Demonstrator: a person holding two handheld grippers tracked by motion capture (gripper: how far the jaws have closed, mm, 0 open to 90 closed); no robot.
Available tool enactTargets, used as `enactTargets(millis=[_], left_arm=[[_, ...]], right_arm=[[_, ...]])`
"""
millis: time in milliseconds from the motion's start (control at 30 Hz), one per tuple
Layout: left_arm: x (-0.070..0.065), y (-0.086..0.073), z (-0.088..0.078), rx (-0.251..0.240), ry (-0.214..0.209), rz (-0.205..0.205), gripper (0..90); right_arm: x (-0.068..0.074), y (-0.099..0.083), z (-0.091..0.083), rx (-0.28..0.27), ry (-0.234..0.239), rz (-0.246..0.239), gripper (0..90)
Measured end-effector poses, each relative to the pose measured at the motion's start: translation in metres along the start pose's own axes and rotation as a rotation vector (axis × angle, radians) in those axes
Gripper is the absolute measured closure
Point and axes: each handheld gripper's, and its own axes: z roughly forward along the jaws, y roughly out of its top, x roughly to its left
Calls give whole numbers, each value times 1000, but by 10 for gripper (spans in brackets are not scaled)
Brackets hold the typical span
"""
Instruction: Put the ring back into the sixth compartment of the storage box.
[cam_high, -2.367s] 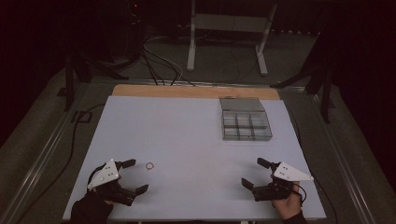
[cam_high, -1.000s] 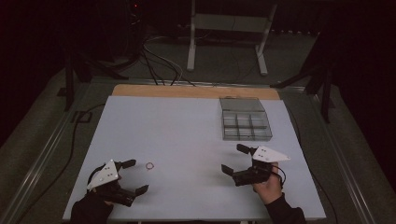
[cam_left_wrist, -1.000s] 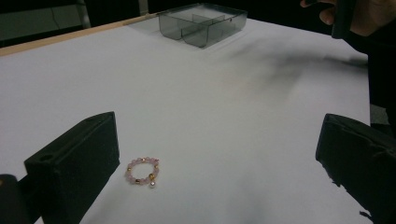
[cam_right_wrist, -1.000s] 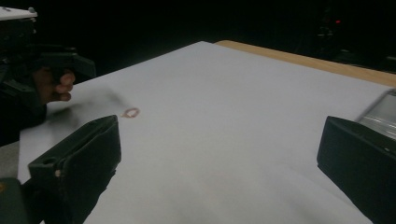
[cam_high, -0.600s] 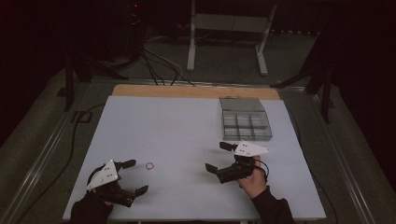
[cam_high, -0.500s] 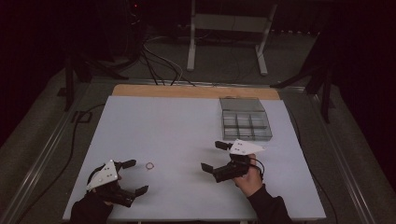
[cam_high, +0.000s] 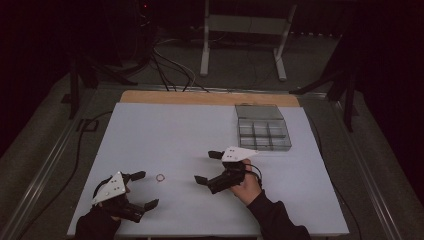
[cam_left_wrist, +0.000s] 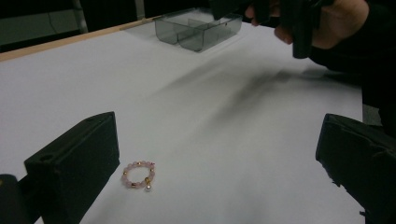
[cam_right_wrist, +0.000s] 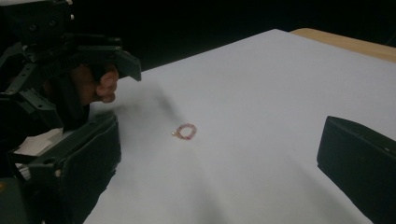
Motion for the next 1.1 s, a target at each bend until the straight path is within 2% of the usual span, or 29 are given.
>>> enactTargets(millis=[100,200,400,600,900,1100], left_arm=[[0,0,0,6,0,2,5],[-1,0,0,6,0,0,5],[-1,0,0,6,-1,1,5],[-2,0,0,5,-2,6,5],[-2,0,-1,1,-5,7,5],[-2,0,-1,-4,-4,5,5]], right_arm=[[0,1,7,9,10,-2,0],[3,5,19,39,11,-33,0],[6,8,35,71,38,-26,0],[8,7,48,89,21,1,0],[11,9,69,140,0,-11,0],[15,10,85,161,0,0,0]])
